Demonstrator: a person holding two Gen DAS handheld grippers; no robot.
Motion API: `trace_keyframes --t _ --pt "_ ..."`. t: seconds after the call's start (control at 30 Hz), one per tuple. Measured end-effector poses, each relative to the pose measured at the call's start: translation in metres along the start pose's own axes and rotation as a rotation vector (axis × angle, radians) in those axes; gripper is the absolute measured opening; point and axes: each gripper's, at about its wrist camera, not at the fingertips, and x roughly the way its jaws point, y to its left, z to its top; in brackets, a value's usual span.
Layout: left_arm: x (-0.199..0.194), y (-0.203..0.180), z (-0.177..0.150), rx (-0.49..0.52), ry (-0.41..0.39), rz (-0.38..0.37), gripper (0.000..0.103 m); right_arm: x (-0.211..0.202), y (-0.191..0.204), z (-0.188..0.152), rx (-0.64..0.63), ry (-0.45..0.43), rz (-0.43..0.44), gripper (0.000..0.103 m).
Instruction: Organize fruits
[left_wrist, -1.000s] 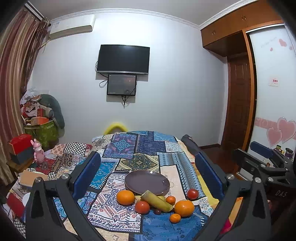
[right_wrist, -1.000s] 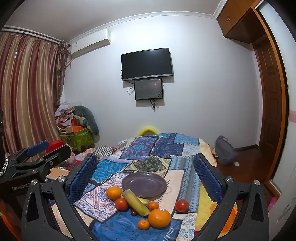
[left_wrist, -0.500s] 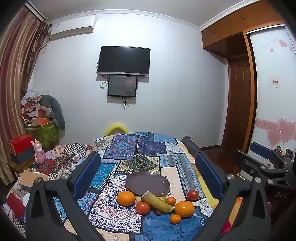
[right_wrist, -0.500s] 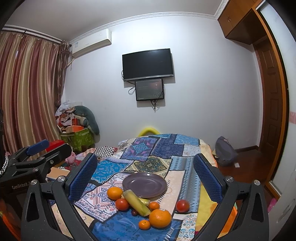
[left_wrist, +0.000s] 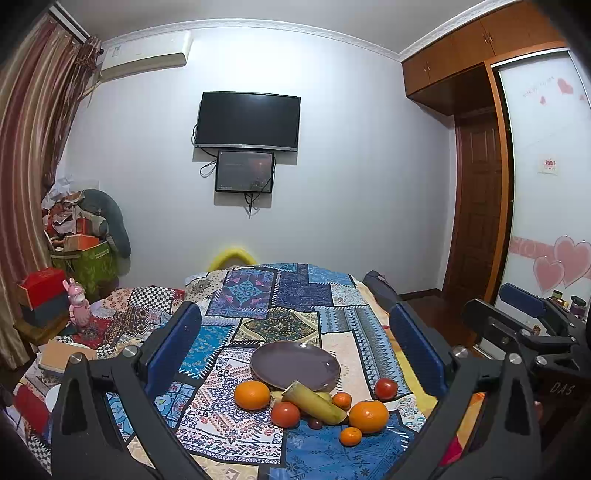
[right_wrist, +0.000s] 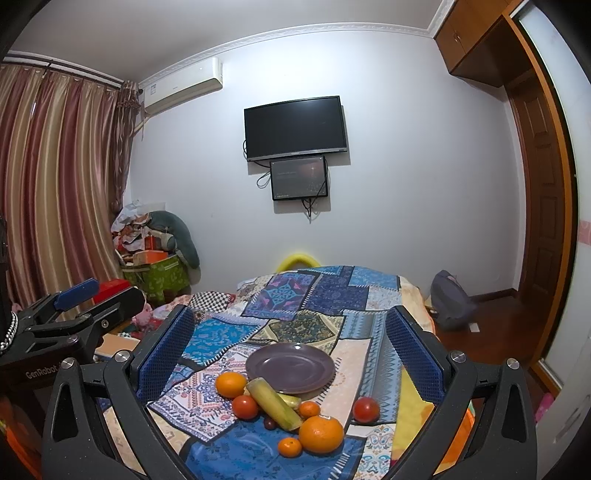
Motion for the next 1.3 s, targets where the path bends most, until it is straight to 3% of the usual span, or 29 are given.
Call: trace_keyframes --t 1.07,1.13,1.2,1.3 --pt "0.006 0.002 -0.004 0.003 0.001 0.013 0.102 0.008 0.0 -0.004 0.004 0.015 0.023 0.103" --pt "0.011 0.004 -0.006 0.005 0.017 0.018 0.096 0.013 -0.003 -0.006 0.007 0.03 0.032 0.098" --pt "0.014 0.006 -0.008 0.004 0.039 0.016 0.086 0.021 -0.005 -0.009 0.004 0.059 0.05 0.086" --pt "0.028 0.011 -0.015 -0.001 0.094 0.01 0.081 0.034 -0.012 -0.016 0.017 0.111 0.049 0.079"
